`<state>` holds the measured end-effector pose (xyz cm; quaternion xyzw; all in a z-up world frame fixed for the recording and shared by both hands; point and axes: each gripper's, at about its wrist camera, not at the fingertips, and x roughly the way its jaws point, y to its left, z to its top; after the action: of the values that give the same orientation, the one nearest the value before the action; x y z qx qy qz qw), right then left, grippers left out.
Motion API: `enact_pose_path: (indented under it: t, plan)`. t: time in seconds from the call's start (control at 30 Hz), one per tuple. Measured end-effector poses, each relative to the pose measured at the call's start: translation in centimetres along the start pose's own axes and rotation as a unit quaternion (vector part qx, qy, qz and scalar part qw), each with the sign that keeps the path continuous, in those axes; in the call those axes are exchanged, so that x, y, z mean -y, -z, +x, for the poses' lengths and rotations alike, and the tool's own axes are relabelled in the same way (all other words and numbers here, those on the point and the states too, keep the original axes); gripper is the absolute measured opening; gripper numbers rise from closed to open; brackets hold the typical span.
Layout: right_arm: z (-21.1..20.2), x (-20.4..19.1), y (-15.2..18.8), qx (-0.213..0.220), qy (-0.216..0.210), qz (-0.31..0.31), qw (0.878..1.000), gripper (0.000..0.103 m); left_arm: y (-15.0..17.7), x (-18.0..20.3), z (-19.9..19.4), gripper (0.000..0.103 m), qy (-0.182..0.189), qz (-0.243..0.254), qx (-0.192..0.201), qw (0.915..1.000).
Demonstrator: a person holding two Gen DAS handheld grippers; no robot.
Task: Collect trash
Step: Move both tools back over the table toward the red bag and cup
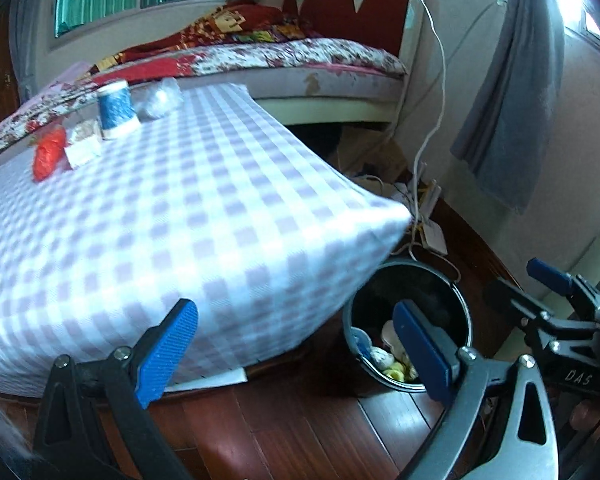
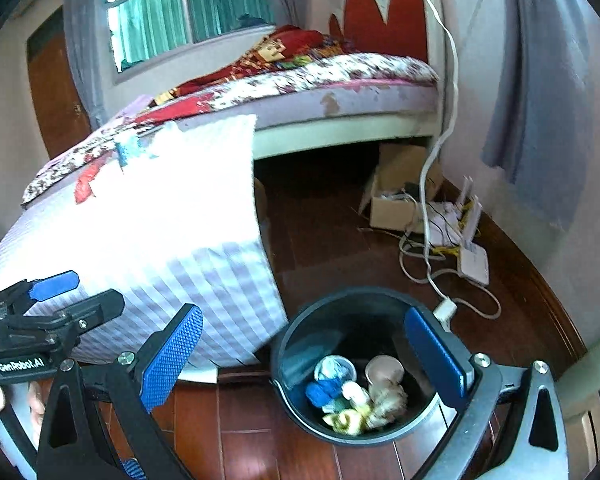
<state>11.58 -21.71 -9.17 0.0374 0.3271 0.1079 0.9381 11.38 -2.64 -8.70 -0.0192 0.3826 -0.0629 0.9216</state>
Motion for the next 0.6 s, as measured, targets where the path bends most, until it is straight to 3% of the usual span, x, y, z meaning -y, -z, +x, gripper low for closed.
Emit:
enact_pose_path:
  t: [0.3, 0.6]
  plan:
    - [0.8, -4.3, -4.9, 0.012, -0.046, -0.030, 0.998, 0.102, -3.1, -6.8, -2.6, 0.099, -0.062, -0.021, 0.035, 0.9972]
    - [3.9, -12.9, -10.8, 0.024, -0.108, -0.109, 0.988, 0.102, -7.0, -18.7, -5.2, 0.099, -0.156, -0.075, 0.058, 0.9833]
